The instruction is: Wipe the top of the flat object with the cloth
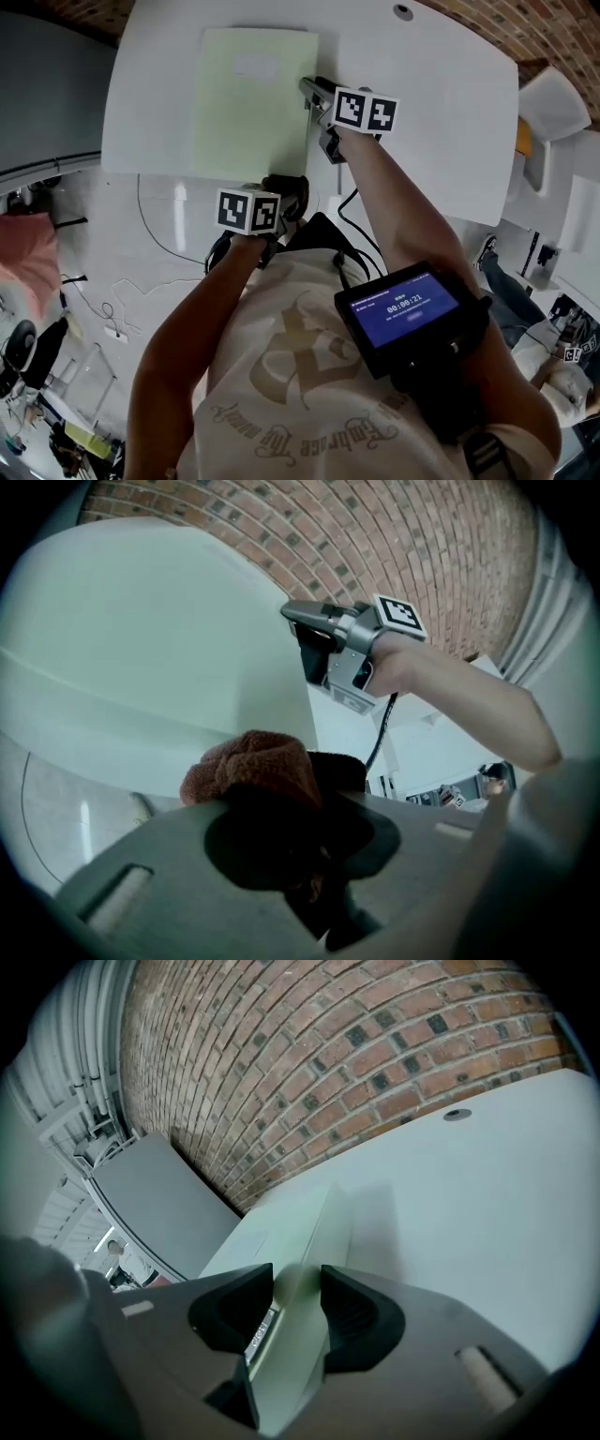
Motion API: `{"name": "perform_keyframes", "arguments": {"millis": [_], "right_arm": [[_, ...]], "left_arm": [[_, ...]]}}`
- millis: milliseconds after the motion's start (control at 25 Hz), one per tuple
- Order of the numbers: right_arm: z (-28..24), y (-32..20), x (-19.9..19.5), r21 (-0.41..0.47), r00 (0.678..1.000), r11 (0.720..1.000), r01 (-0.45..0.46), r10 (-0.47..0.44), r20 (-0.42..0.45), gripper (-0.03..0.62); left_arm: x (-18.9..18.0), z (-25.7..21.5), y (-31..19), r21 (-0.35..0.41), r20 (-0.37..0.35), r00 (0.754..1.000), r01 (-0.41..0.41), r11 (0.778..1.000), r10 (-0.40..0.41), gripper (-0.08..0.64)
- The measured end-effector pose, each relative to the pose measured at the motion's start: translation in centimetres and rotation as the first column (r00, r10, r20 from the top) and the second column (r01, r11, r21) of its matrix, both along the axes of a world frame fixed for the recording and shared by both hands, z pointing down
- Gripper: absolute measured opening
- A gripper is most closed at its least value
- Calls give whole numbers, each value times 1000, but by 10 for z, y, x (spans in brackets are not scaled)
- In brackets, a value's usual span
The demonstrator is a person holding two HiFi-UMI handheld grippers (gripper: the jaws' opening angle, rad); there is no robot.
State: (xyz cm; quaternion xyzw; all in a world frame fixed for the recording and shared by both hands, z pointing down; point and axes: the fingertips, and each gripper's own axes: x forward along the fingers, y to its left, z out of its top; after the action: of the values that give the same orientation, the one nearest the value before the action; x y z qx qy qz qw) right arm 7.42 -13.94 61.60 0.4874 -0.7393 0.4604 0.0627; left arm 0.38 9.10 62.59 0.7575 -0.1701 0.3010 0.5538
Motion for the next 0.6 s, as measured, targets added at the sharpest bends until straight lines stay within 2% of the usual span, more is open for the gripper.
{"name": "perform_keyframes", "arguments": {"millis": [360,480,600], "right_arm": [[-5,2,2,26,1000,999,-23,23,7,170],[-7,1,2,39,1000,999,-21,21,6,170],[-7,2,3,43,1000,999,-15,15,-1,172]], "left_arm": [[43,-7,18,-30,-68,994,-87,996,85,87],[49,-6,19,-15,-70,991,-116,993,114,87],[57,-12,25,13,-104,984,-147,989,147,87]]}}
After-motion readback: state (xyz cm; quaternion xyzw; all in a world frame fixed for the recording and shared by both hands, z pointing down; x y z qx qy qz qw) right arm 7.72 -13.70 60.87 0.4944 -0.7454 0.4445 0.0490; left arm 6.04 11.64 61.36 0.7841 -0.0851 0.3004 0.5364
